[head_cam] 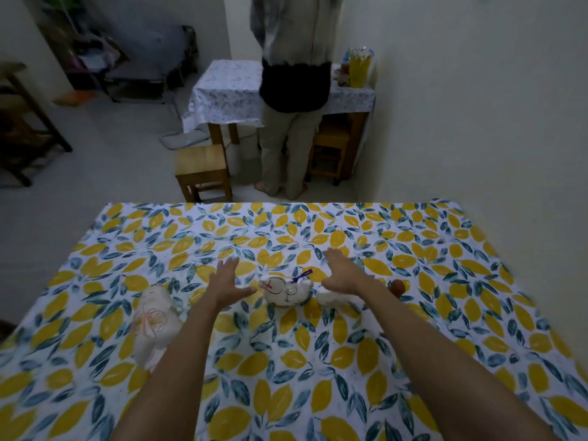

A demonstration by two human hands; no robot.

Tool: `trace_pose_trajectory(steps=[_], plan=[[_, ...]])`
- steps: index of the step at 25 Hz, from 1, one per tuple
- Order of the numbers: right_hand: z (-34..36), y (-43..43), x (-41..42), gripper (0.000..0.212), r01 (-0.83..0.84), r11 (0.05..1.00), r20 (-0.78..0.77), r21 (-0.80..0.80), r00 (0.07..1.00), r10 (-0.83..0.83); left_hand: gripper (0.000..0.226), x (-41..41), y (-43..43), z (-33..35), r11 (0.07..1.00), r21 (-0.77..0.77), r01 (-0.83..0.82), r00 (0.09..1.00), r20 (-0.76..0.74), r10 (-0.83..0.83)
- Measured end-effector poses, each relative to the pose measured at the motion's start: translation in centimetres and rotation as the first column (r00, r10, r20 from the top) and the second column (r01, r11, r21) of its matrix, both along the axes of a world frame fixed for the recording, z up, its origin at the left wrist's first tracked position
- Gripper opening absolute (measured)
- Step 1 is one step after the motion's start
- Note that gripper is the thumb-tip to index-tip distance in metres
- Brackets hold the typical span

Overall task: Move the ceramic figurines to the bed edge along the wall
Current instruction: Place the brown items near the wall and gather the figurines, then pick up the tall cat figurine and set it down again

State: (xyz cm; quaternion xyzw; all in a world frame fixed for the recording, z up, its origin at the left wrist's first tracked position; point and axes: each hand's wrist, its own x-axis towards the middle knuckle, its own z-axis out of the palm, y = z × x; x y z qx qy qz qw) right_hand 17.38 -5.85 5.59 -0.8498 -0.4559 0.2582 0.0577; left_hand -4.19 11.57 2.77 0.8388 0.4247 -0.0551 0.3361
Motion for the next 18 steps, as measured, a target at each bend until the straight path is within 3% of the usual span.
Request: trace_pose_trajectory(steps=[3,8,14,18], plan=[[4.1,3.7,-2.0,0.072,-0.164,0.986,0.18,0.032,0.971,0.155,0.082,-4.2,1.7,3.5,0.976,0.216,-0.006,0.985,-0.168,0.043],[6.1,9.1,-9.5,0.071,-0.394,0.917,0.265,-0.063,0.879,0.396,0.075,-13.1,2.3,6.2,0.948,0.295,-0.118,0.948,-0.252,0.196],[2.7,12.1,-19.6,0.072,-0.563,0.812,0.213,-0.153,0.784,0.583,0.075,-20.3,0.4,4.1,0.943,0.143,-0.301,0.926,-0.193,0.325],[-1.3,13.0,-23.5,0.069,-0.551,0.824,0.112,-0.129,0.818,0.564,0.075,-21.6,0.2,0.2,0.933,-0.035,-0.359,0.925,-0.144,0.35]])
